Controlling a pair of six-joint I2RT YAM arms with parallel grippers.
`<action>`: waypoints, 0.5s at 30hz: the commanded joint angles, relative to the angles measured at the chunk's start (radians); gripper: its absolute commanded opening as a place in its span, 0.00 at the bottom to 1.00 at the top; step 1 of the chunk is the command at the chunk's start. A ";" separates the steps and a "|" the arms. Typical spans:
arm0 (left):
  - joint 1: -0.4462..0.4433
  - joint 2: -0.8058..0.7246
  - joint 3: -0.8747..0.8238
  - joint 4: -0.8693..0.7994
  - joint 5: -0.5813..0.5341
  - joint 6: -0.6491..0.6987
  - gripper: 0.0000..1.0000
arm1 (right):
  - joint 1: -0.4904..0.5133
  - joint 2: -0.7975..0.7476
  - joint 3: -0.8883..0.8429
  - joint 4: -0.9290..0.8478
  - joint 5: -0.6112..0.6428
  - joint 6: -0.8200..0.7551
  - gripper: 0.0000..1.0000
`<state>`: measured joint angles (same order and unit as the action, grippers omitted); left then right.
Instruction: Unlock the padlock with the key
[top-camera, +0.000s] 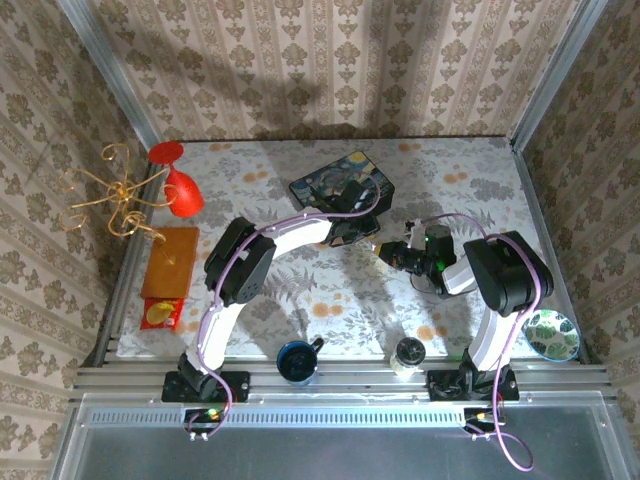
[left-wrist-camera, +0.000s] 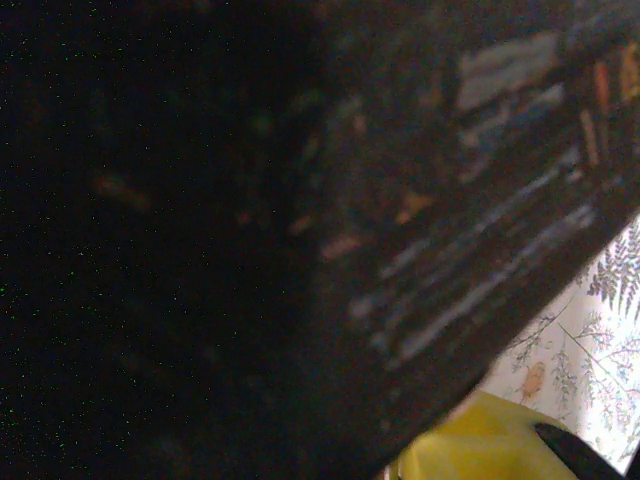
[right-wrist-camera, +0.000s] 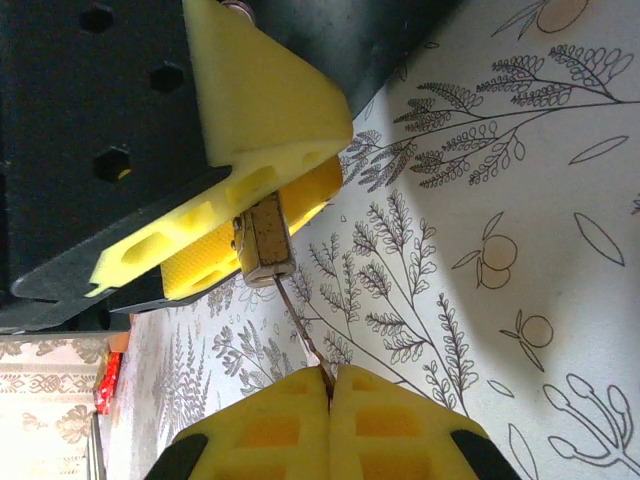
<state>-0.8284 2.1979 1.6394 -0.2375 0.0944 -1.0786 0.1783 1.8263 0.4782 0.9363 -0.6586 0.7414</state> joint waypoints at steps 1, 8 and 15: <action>0.005 -0.082 -0.007 0.049 0.022 -0.016 0.13 | -0.003 0.012 0.009 0.058 0.025 0.012 0.00; 0.008 -0.085 -0.013 0.052 0.018 -0.020 0.13 | -0.005 0.002 -0.002 0.073 0.034 0.007 0.00; 0.011 -0.089 -0.013 0.062 0.017 -0.029 0.13 | -0.005 -0.011 -0.016 0.075 0.035 -0.004 0.00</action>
<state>-0.8211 2.1838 1.6291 -0.2302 0.0978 -1.0885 0.1783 1.8263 0.4755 0.9672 -0.6540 0.7441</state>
